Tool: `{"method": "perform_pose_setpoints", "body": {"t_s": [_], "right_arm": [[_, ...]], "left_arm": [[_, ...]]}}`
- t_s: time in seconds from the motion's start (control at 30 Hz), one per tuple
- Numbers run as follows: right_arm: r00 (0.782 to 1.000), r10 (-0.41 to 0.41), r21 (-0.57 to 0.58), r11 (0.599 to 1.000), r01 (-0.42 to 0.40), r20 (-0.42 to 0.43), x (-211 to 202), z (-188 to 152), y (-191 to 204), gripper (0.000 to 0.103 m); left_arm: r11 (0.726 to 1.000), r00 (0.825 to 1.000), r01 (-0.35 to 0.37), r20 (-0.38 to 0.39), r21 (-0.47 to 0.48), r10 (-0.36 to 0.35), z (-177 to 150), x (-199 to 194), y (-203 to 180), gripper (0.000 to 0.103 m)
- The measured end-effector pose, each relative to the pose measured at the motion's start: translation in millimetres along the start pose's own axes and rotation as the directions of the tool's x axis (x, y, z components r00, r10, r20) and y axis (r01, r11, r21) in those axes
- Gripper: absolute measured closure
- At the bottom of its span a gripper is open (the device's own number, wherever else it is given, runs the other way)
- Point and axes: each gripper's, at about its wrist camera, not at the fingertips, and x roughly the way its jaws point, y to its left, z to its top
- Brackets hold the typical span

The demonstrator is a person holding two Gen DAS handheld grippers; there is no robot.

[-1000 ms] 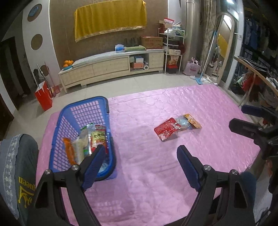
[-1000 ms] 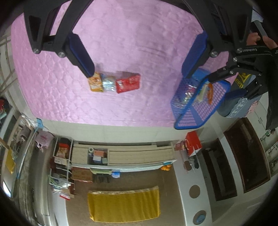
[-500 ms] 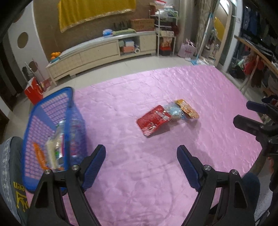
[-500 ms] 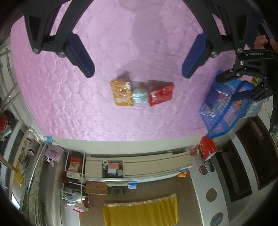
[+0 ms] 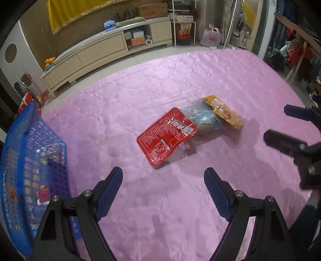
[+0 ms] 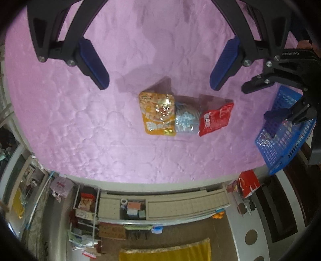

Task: Organize snacks
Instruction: 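Move both tools back toward the remaining red pouch on the table, then grasp the red pouch with the left tool while the right tool grasps the orange-yellow bag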

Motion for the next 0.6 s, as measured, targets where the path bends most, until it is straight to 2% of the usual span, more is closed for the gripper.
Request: {"method": "perform_pose_setpoints", "body": {"t_s": [0.17, 0.43, 0.57, 0.6], "right_arm": [[1.0, 0.0, -0.034, 0.999, -0.001, -0.011, 24, 6, 6, 0.001], [1.0, 0.003, -0.005, 1.0, -0.004, -0.027, 42, 9, -7, 0.001], [0.999, -0.01, 0.02, 1.0, 0.011, -0.035, 46, 4, -17, 0.001], [0.999, -0.008, 0.025, 1.0, 0.009, -0.036, 46, 2, -20, 0.001]], "left_arm": [[1.0, 1.0, 0.009, -0.005, -0.009, -0.009, 11, 26, 5, 0.026], [0.999, 1.0, -0.018, -0.008, 0.046, 0.019, 19, 54, 1, 0.031], [0.997, 1.0, -0.029, -0.011, 0.073, 0.029, 18, 62, -5, 0.043], [0.997, 1.0, -0.02, -0.001, 0.07, 0.02, 18, 60, -4, 0.052]]}}
